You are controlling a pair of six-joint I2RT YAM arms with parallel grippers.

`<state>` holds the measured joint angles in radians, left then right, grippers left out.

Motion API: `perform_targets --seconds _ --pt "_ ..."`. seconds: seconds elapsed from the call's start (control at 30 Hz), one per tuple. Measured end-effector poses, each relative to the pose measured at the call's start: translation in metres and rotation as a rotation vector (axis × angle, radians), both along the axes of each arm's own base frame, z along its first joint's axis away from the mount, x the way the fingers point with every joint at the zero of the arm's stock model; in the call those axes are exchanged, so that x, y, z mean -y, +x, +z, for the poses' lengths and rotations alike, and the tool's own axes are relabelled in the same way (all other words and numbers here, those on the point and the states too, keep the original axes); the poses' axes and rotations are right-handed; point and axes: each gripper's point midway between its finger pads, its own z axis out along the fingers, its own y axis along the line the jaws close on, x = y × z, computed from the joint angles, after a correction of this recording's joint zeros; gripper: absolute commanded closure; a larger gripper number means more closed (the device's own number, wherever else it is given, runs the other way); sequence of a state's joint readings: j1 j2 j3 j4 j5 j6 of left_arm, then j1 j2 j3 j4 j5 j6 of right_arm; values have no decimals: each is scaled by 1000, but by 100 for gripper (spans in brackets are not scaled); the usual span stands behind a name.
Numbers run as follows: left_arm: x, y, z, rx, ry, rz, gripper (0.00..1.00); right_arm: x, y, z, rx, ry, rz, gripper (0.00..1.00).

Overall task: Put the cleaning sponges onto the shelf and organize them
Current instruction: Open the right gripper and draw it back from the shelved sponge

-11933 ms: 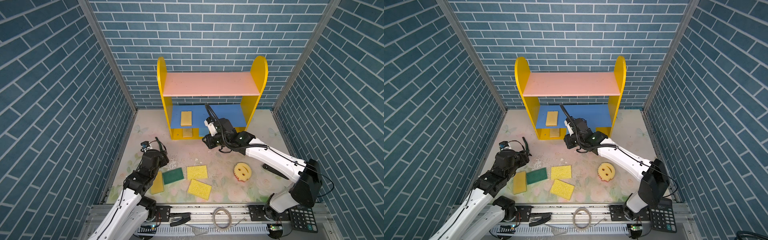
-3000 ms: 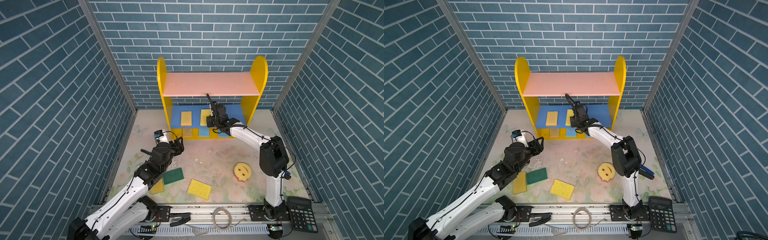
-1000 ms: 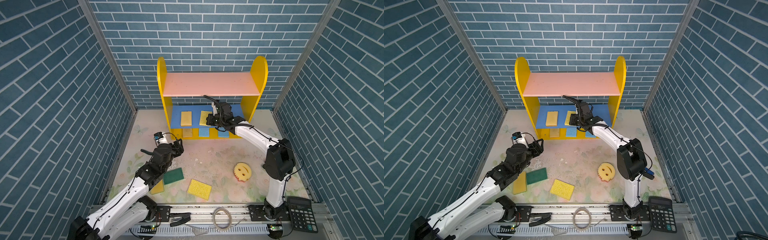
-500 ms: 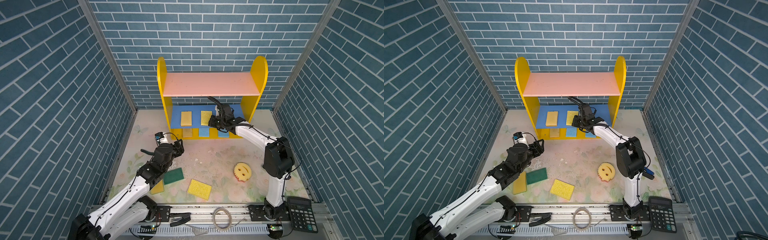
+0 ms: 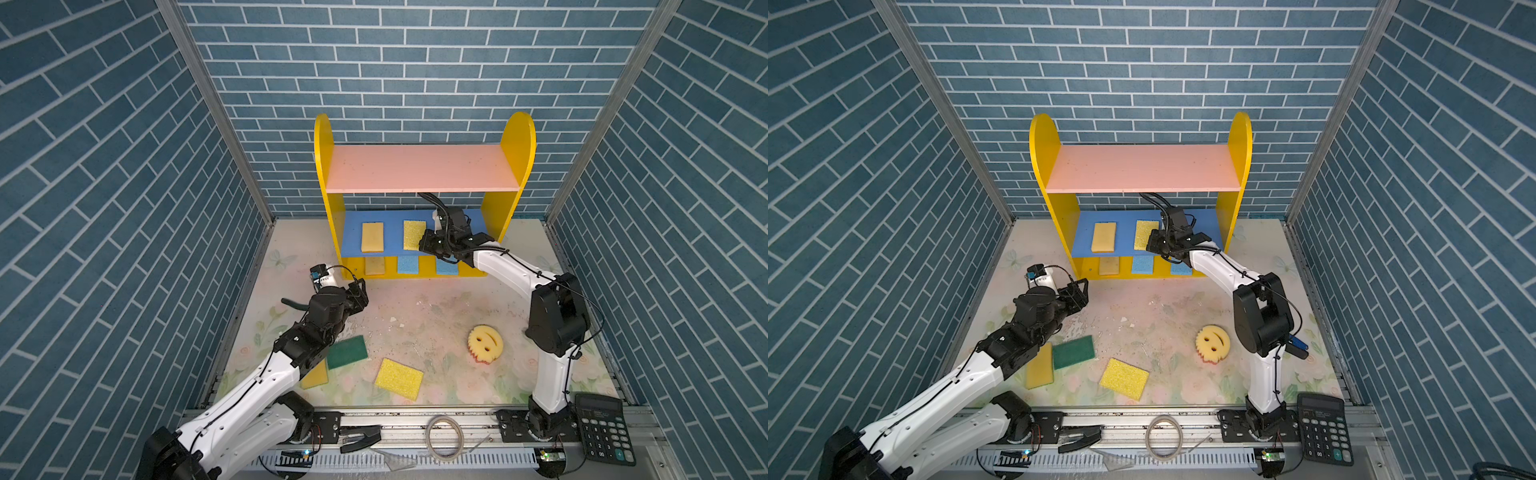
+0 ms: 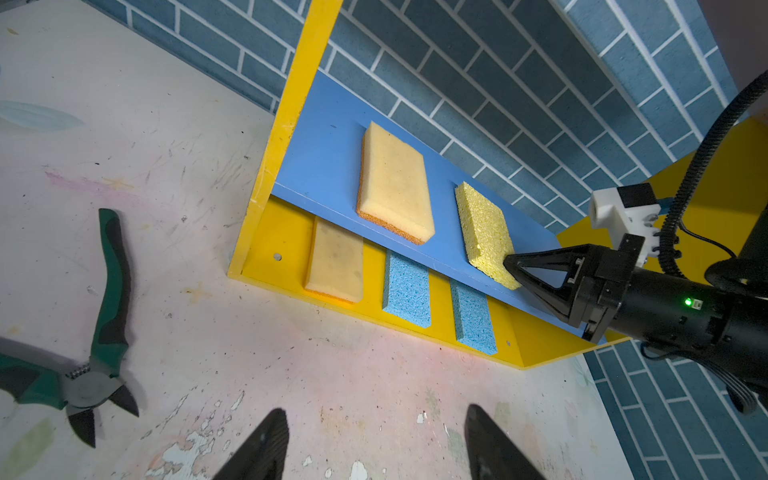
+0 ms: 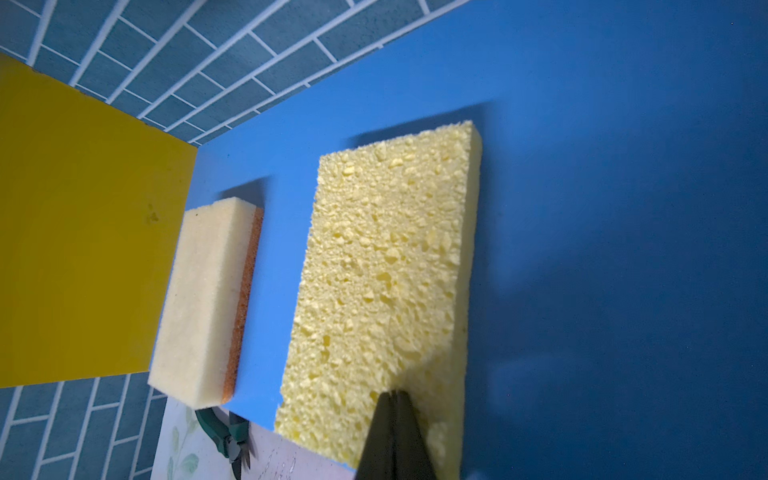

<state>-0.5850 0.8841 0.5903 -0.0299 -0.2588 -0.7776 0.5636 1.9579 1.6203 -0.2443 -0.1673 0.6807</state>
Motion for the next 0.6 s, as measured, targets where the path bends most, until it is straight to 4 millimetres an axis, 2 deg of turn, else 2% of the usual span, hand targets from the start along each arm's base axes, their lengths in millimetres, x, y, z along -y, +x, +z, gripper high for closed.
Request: perform_targets --seconds 0.23,0.47,0.6 --pt "2 0 -1 -4 -1 -8 32 2 -6 6 -10 3 9 99" --pt "4 1 -3 -10 -2 -16 32 -1 -15 32 28 26 22 99" --pt "4 1 -4 -13 0 -16 32 0 -17 40 39 34 23 99"
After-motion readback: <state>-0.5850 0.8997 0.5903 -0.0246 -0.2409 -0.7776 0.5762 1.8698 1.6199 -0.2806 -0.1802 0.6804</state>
